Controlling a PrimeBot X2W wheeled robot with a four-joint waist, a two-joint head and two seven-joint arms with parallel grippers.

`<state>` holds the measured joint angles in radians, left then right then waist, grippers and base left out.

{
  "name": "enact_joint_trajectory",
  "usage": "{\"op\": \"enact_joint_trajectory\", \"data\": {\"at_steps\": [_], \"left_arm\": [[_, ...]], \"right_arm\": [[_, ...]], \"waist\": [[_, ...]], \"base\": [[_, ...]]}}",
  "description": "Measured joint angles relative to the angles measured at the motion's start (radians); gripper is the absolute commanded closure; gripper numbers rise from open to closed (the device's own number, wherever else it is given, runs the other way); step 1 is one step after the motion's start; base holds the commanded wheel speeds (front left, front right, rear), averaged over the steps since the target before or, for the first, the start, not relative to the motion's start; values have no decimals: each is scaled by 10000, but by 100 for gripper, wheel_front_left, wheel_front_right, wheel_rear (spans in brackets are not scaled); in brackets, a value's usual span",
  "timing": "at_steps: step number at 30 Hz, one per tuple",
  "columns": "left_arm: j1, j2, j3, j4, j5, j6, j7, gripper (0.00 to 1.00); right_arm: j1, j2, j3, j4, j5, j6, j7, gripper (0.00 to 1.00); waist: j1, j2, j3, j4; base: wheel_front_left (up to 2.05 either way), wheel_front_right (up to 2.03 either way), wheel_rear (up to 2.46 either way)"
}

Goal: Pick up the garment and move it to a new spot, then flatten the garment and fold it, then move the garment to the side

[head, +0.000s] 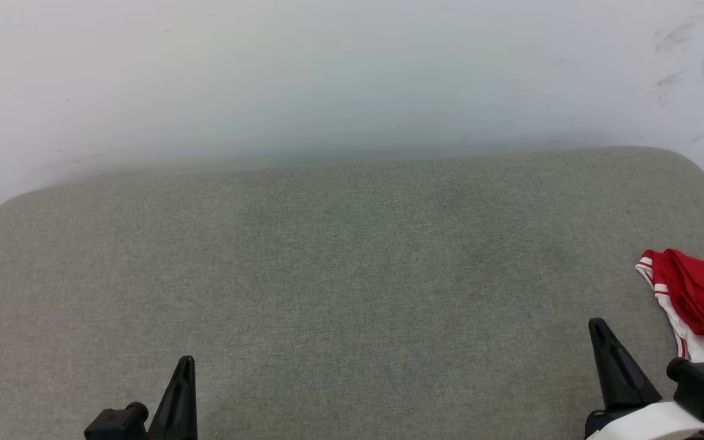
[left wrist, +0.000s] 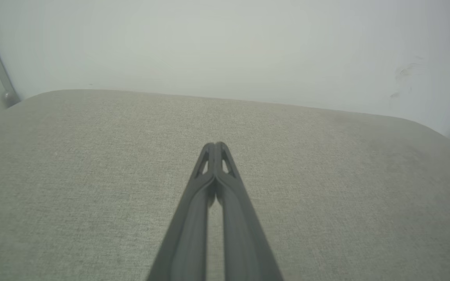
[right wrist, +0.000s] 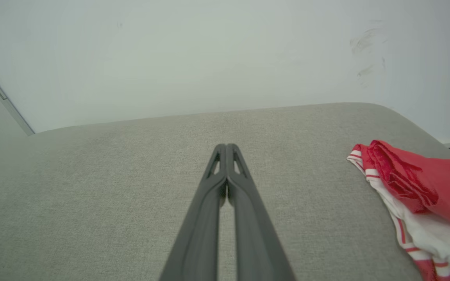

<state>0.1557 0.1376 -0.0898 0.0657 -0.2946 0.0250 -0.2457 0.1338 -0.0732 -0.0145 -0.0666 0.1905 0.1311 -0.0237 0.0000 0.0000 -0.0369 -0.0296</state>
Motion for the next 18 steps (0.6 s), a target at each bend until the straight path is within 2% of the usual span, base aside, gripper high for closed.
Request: {"op": "enact_joint_trajectory", "data": {"at_steps": [18], "left_arm": [[-500,-190,422,435,-3089,-339,821,100]], "right_arm": [[-393,-10,-73,732,3432,0,217,100]], "waist": [[1,0,59,42]], "base": [[0,0,0]]}}
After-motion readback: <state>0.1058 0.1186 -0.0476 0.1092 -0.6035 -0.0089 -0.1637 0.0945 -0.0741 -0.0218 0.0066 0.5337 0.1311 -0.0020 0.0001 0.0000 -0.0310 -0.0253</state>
